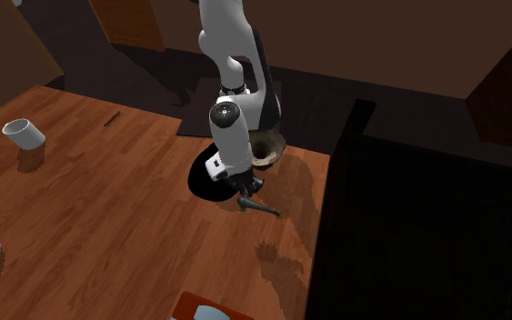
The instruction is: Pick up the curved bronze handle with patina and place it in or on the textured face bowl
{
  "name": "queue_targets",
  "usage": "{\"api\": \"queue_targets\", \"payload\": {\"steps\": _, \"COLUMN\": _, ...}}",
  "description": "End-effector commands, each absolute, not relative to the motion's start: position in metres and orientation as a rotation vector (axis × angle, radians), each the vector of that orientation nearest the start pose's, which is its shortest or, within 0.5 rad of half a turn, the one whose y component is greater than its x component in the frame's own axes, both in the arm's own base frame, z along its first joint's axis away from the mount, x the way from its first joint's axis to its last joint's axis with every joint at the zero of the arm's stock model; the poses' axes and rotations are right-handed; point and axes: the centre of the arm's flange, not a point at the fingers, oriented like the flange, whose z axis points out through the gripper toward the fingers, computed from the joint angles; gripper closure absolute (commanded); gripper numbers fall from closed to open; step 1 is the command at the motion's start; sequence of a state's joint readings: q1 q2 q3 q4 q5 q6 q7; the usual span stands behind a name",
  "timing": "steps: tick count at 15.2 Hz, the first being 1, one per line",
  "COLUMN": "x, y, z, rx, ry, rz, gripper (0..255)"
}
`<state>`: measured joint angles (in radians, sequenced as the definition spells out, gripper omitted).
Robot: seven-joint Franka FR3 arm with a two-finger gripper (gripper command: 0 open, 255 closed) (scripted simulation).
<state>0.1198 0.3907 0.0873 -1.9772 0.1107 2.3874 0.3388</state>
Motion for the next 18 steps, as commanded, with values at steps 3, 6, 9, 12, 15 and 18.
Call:
{"api": "queue_targets", "payload": {"steps": 3, "x": 0.602, "y": 0.125, "z": 0.294, "rx": -3.013, "ry": 0.330, "rz": 0.016, "gripper": 255}}
{"api": "queue_targets", "payload": {"steps": 6, "x": 0.602, "y": 0.125, "z": 0.310, "rx": -3.013, "ry": 0.330, "rz": 0.016, "gripper": 255}}
{"api": "queue_targets", "payload": {"steps": 9, "x": 0.602, "y": 0.125, "z": 0.326, "rx": -3.013, "ry": 0.330, "rz": 0.016, "gripper": 255}}
{"api": "queue_targets", "payload": {"steps": 12, "x": 0.602, "y": 0.125, "z": 0.341, "rx": -3.013, "ry": 0.330, "rz": 0.016, "gripper": 255}}
{"api": "queue_targets", "payload": {"steps": 15, "x": 0.602, "y": 0.125, "z": 0.357, "rx": -3.013, "ry": 0.330, "rz": 0.016, "gripper": 255}}
{"api": "queue_targets", "payload": {"steps": 18, "x": 0.602, "y": 0.125, "z": 0.373, "rx": -3.013, "ry": 0.330, "rz": 0.016, "gripper": 255}}
